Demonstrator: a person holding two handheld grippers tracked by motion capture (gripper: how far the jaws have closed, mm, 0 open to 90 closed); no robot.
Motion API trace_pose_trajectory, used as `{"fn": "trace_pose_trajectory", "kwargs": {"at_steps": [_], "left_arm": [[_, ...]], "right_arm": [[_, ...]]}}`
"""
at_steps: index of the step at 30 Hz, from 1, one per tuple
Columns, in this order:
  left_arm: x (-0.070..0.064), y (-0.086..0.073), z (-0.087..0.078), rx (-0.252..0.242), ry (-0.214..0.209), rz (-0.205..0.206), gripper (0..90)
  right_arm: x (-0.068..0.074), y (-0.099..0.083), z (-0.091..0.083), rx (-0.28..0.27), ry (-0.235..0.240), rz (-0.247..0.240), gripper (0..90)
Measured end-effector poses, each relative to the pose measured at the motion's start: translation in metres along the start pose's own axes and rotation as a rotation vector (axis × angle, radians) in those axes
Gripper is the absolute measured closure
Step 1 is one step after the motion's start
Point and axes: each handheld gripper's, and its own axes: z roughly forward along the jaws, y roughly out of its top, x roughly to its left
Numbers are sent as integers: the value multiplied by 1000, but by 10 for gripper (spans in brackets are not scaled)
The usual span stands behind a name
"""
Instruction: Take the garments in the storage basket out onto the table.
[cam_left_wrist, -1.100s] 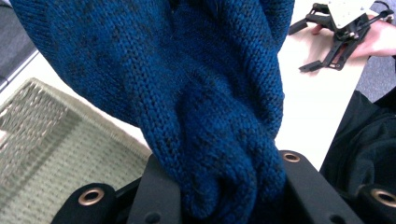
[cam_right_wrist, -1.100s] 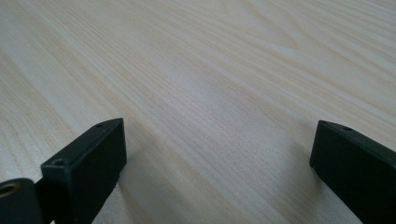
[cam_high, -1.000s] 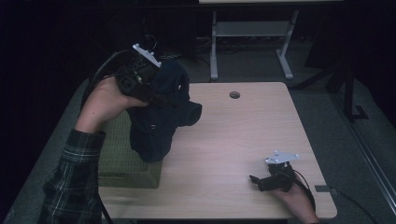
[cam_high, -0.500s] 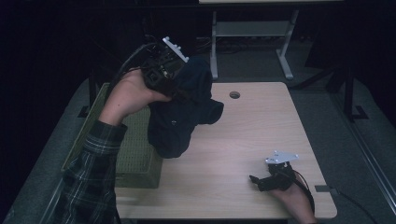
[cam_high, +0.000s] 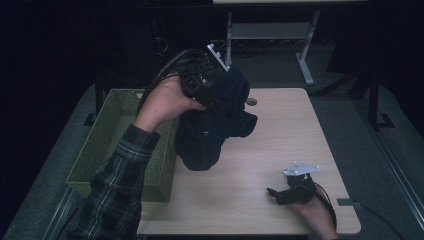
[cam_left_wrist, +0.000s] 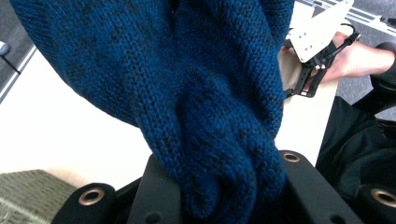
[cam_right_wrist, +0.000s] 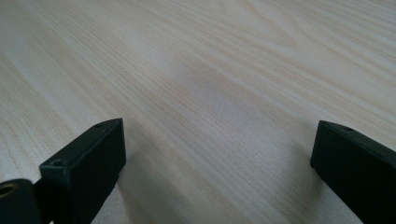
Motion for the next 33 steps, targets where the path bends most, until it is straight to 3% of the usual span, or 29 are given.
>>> {"fn": "trace_pose_trajectory", "kwargs": {"at_steps": [10,16,24,33], "left_arm": [[-4,20,27,15,-24,13,725],[-5,29,60,44,-54,22,725],[-7,37,102,85,-61,24,721],[-8,37,142,91,-102,14,718]], "right_arm": [[0,0,0,1,-1,1,29],[0,0,0,0,-1,-1,30],[0,0,0,-1,-1,-4,30],[0,0,0,2,0,4,30]]}}
